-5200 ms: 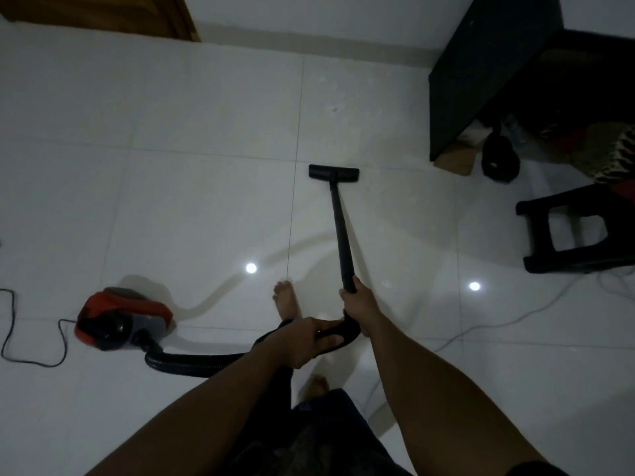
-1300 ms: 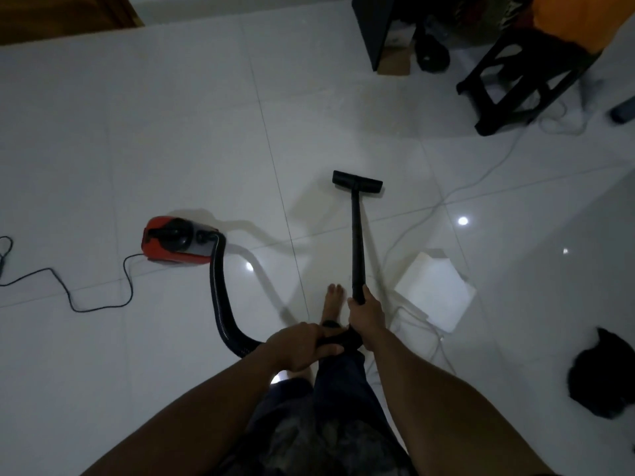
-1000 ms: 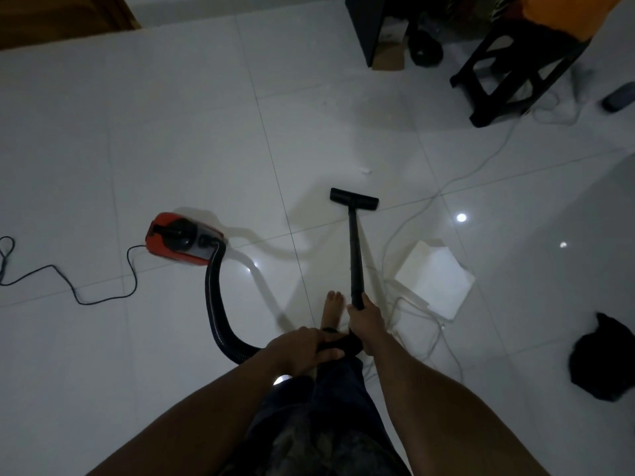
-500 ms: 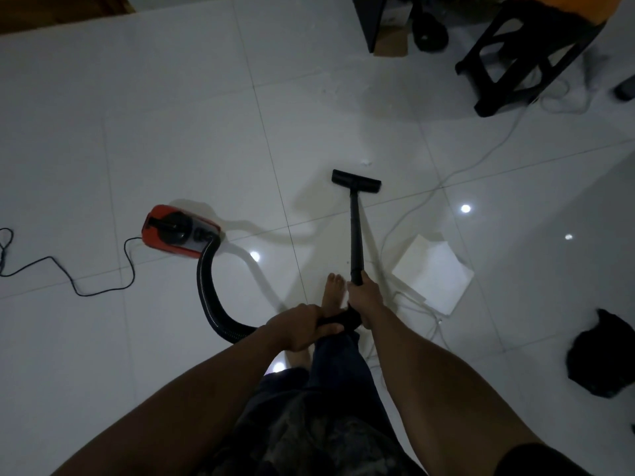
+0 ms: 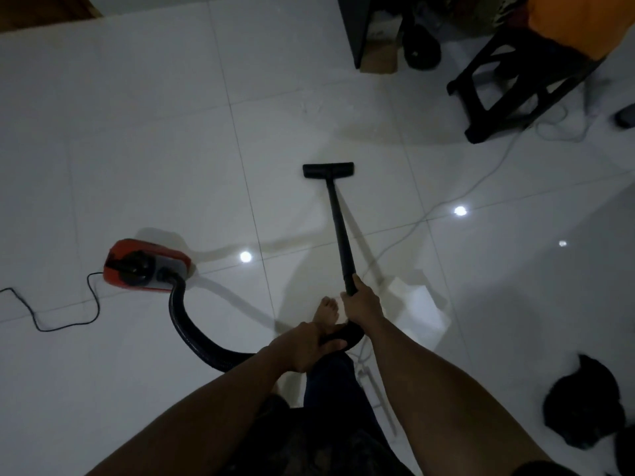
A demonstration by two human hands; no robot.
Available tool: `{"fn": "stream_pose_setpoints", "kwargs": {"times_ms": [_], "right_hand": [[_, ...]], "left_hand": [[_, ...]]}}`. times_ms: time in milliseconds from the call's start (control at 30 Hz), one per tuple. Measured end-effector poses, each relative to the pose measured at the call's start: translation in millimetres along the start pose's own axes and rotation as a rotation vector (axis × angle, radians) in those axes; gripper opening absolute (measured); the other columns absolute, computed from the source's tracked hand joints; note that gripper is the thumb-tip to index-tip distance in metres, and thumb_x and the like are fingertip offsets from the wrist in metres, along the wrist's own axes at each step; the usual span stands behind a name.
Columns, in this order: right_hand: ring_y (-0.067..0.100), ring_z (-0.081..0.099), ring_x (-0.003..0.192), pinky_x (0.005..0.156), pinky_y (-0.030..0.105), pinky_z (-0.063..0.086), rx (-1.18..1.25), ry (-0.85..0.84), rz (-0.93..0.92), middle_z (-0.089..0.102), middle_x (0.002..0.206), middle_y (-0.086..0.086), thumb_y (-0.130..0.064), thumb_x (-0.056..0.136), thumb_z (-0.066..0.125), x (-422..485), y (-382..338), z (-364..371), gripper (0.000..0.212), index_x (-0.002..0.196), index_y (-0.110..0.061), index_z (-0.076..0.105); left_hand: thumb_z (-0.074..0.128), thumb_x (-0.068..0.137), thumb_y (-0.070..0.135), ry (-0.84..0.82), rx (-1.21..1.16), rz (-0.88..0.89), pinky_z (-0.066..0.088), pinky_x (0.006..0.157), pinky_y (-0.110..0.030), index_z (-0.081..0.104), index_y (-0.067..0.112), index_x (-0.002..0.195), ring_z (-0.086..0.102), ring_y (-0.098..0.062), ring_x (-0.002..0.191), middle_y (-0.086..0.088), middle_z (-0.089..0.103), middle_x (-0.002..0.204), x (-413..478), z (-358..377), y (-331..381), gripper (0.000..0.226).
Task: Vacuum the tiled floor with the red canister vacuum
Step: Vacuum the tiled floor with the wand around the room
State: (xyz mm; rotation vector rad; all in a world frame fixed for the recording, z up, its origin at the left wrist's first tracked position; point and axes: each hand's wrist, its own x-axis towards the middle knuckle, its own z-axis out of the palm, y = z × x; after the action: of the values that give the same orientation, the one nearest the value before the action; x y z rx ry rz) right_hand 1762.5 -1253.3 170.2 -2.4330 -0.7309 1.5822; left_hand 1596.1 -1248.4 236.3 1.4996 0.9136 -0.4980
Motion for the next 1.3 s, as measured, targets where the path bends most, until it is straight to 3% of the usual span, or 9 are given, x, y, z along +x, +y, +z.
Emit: {"fn": "stream_pose_setpoints", "kwargs": {"times_ms": [333,467,667,767,833,900,933,1100,1300], "right_hand": [[0.03,0.061,0.114,0.089,0.034,0.051,-0.049,-0.015,-0.058,0.057,0.141,0.01,-0.029,0.101,0.052,89,-100,-65,0.064,0.159,-0.032,0.025],[0.031,0.061,0.115,0.093,0.038,0.053,-0.045,-0.007,-0.062,0.057,0.14,0.01,-0.03,0.101,0.051,115,-141,-72,0.064,0.159,-0.034,0.024],[0.029,0.058,0.119,0.091,0.031,0.048,-0.064,-0.014,-0.095,0.054,0.146,0.009,-0.03,0.102,0.051,168,-208,-92,0.063,0.16,-0.03,0.024],[0.026,0.059,0.112,0.084,0.027,0.045,-0.094,-0.032,-0.097,0.055,0.145,0.009,-0.029,0.102,0.051,191,-250,-105,0.064,0.16,-0.029,0.024],[0.026,0.06,0.11,0.083,0.028,0.046,-0.097,-0.036,-0.098,0.055,0.144,0.009,-0.029,0.102,0.052,207,-282,-111,0.064,0.16,-0.029,0.024],[0.028,0.06,0.113,0.088,0.031,0.05,-0.104,-0.035,-0.097,0.056,0.143,0.009,-0.029,0.102,0.052,219,-310,-115,0.064,0.159,-0.03,0.024],[0.029,0.061,0.113,0.088,0.033,0.05,-0.113,-0.035,-0.096,0.057,0.142,0.009,-0.029,0.101,0.053,225,-323,-117,0.064,0.159,-0.031,0.025],[0.03,0.06,0.116,0.094,0.039,0.053,-0.111,-0.05,-0.077,0.057,0.142,0.008,-0.029,0.101,0.054,251,-382,-123,0.064,0.159,-0.033,0.026],[0.029,0.06,0.116,0.09,0.037,0.053,-0.043,-0.023,-0.089,0.056,0.143,0.008,-0.035,0.103,0.05,288,-457,-130,0.059,0.158,-0.033,0.028]], "left_hand": [[0.044,0.106,0.042,0.117,-0.068,-0.03,0.033,0.106,-0.03,0.033,0.02,0.156,0.048,-0.03,0.134,-0.012,0.054,0.141,57,-108,58,0.056],[0.044,0.104,0.048,0.112,-0.06,0.012,0.042,0.07,-0.008,0.041,0.022,0.153,0.062,0.0,0.081,0.014,0.062,0.092,81,-149,49,0.056],[0.046,0.105,0.044,0.098,-0.034,0.01,0.038,0.061,-0.004,0.05,0.019,0.146,0.055,0.005,0.068,0.017,0.055,0.082,119,-233,58,0.048],[0.047,0.105,0.042,0.095,-0.138,-0.001,0.046,0.08,-0.008,0.046,0.02,0.149,0.063,0.003,0.089,0.009,0.062,0.098,132,-274,65,0.049],[0.04,0.1,0.061,0.102,-0.08,-0.049,0.031,0.119,-0.04,0.034,0.033,0.155,0.032,-0.038,0.144,-0.02,0.04,0.151,146,-304,63,0.062],[0.024,0.081,0.09,0.162,0.018,-0.101,0.0,0.122,-0.062,0.023,0.053,0.152,-0.022,-0.049,0.147,-0.035,-0.013,0.16,165,-322,53,0.08],[0.018,0.071,0.099,0.168,0.009,-0.097,-0.001,0.121,-0.064,0.02,0.061,0.149,-0.024,-0.051,0.146,-0.039,-0.012,0.158,174,-330,46,0.086],[0.025,0.08,0.092,0.173,-0.096,-0.047,0.034,0.113,-0.055,0.036,0.054,0.148,0.053,-0.033,0.126,-0.011,0.061,0.134,170,-395,64,0.079],[0.045,0.102,0.053,0.209,-0.178,-0.007,0.048,0.088,-0.026,0.041,0.035,0.152,0.061,-0.01,0.094,-0.006,0.07,0.122,176,-482,78,0.053]]}}
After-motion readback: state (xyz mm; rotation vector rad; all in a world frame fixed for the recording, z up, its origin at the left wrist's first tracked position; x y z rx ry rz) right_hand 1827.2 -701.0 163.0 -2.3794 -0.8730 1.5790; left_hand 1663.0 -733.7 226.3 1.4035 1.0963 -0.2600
